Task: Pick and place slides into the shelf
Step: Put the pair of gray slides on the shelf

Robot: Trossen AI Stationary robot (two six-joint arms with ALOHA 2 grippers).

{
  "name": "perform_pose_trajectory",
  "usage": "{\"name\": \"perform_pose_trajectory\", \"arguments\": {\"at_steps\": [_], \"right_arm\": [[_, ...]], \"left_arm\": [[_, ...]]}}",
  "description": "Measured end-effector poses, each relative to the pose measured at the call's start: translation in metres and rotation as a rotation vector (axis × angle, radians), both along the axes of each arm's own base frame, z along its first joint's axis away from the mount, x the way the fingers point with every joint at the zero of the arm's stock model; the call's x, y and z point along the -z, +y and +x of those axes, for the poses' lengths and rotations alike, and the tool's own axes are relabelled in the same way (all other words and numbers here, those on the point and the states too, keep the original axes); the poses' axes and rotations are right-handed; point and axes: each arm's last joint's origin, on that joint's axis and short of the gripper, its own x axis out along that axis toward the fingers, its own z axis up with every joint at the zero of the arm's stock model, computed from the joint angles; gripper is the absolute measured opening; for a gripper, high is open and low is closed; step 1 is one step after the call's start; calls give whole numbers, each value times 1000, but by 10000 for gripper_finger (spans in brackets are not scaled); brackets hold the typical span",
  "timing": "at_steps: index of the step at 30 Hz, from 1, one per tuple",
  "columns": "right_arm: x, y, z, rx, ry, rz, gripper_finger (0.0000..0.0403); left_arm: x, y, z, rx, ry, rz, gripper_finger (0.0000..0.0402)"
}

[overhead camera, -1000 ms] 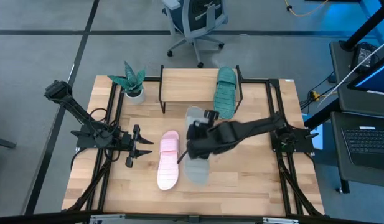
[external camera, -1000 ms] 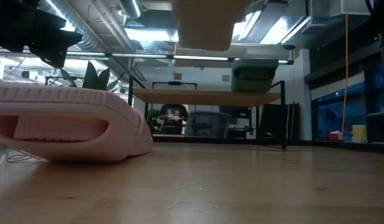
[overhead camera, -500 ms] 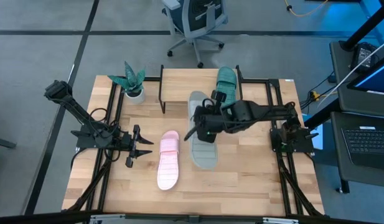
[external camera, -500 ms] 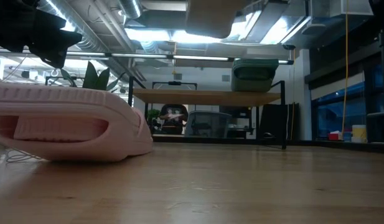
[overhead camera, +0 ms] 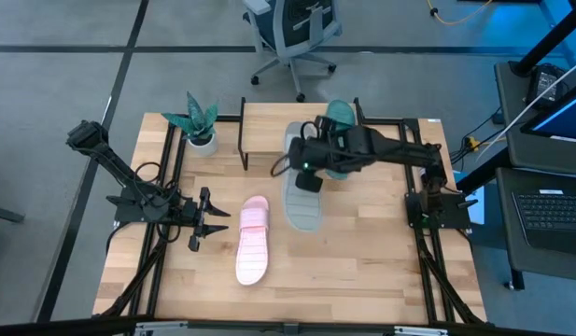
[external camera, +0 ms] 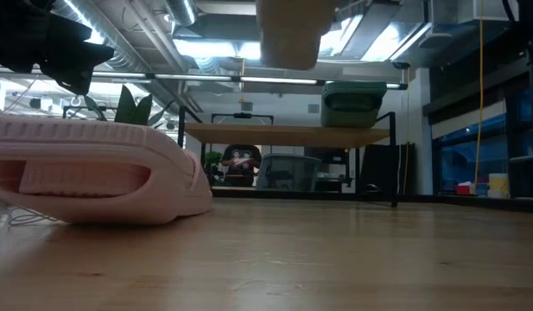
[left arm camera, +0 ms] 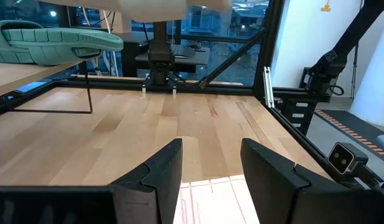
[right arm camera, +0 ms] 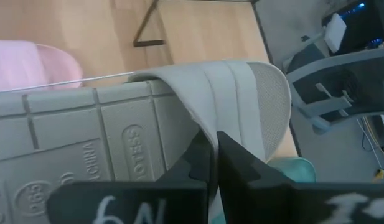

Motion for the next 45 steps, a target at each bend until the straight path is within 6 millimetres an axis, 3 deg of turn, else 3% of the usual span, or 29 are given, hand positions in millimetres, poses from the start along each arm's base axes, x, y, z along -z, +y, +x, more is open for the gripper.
{"name": "perform_pose_trajectory", "arguments": {"at_steps": [23,35,45], "right_arm": [[-4,-108,-3,15,-42,74,12],[-6,-141,-11,33,-66,85,12],[-7,-154,-15,35,-71,71,12]], "left_arm": [[2,0,0,-1,14,15,157],[2,0,0,-1,14,15,157],[2,0,0,-1,14,15,157]]}}
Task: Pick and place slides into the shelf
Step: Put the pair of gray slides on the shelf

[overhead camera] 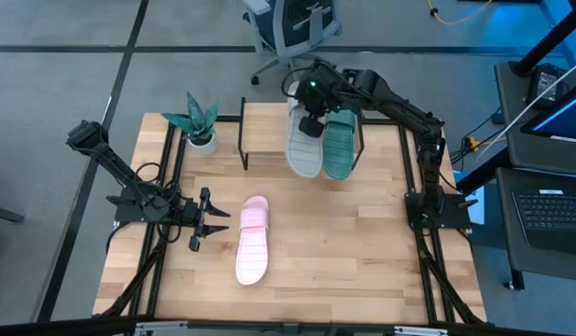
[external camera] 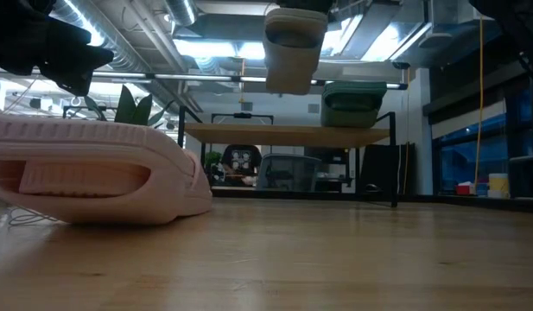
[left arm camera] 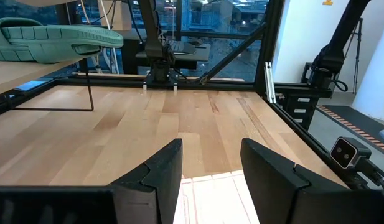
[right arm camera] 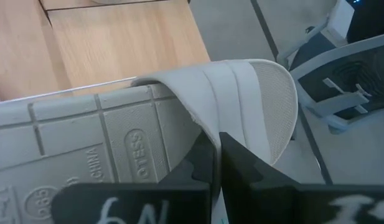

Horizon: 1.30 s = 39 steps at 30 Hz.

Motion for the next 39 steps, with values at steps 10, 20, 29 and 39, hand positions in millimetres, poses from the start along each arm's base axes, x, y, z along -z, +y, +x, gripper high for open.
{"name": "perform_pose_trajectory", "arguments": {"at_steps": [10,20,29,39], "right_arm": [[5,-12,0,23,-1,17,12],[37,-21,10,32,74,46,12],[58,-29,13,45,100,57,12],[67,-39,14,21,115,27,12]], "left_arm": [[0,0,0,0,0,0,157],[0,0,0,0,-1,-1,157],[0,0,0,0,-1,0,157],[0,0,0,0,-1,0,157]]}}
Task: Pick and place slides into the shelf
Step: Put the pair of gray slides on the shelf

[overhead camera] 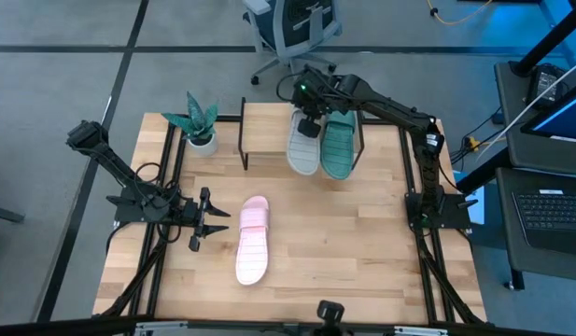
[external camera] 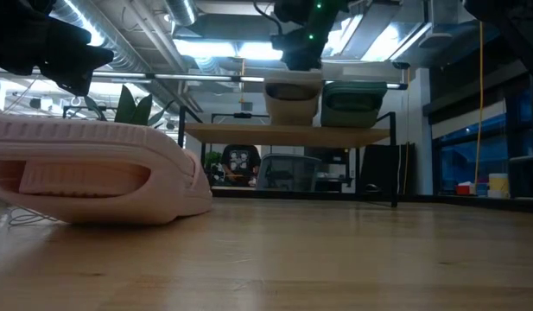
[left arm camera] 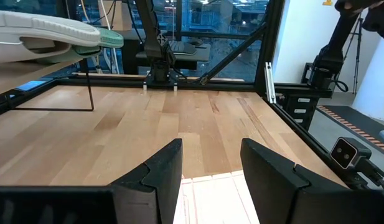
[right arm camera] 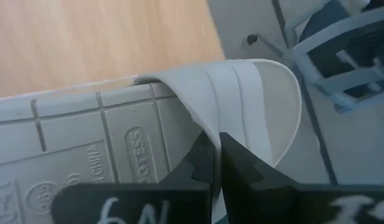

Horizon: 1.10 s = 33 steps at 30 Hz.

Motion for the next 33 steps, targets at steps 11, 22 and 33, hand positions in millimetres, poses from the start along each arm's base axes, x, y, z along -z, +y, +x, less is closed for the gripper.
{"name": "perform_pose_trajectory", "arguments": {"at_steps": [11,22,33], "right_arm": [[-1,-8,-3,-3,-8,-1,12],[-1,-9,-3,-31,-5,8,12],[0,-9,-4,-28,-3,10,12]], "left_arm": [[0,0,0,0,0,0,157],[0,0,0,0,0,1,157],[0,0,0,0,0,1,157]]}}
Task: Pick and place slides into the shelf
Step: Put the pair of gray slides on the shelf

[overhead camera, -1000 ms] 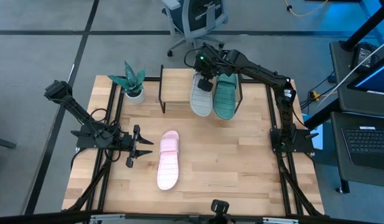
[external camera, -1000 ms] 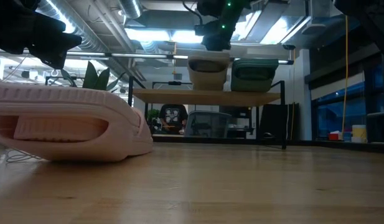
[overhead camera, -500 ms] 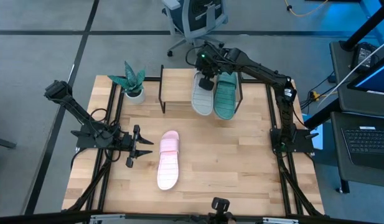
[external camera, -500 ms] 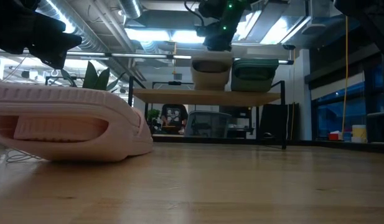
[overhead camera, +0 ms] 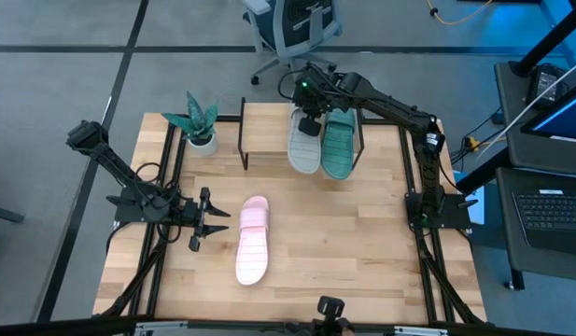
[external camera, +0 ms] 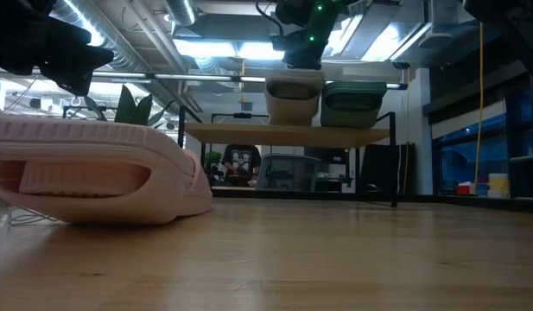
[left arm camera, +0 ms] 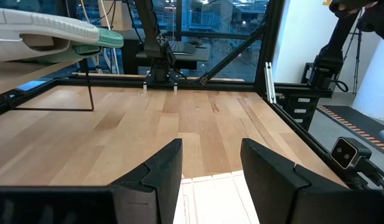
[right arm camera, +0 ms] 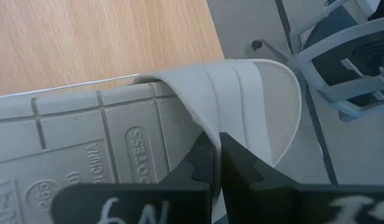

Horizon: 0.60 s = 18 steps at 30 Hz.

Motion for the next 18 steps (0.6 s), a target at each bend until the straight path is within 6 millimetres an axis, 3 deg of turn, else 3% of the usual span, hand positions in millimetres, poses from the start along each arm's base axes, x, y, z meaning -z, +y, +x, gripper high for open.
{"name": "perform_pose_trajectory", "arguments": {"at_steps": [18], "right_arm": [[14,-10,3,34,30,24,12]], "left_arm": [[0,0,0,0,0,-1,157]]}}
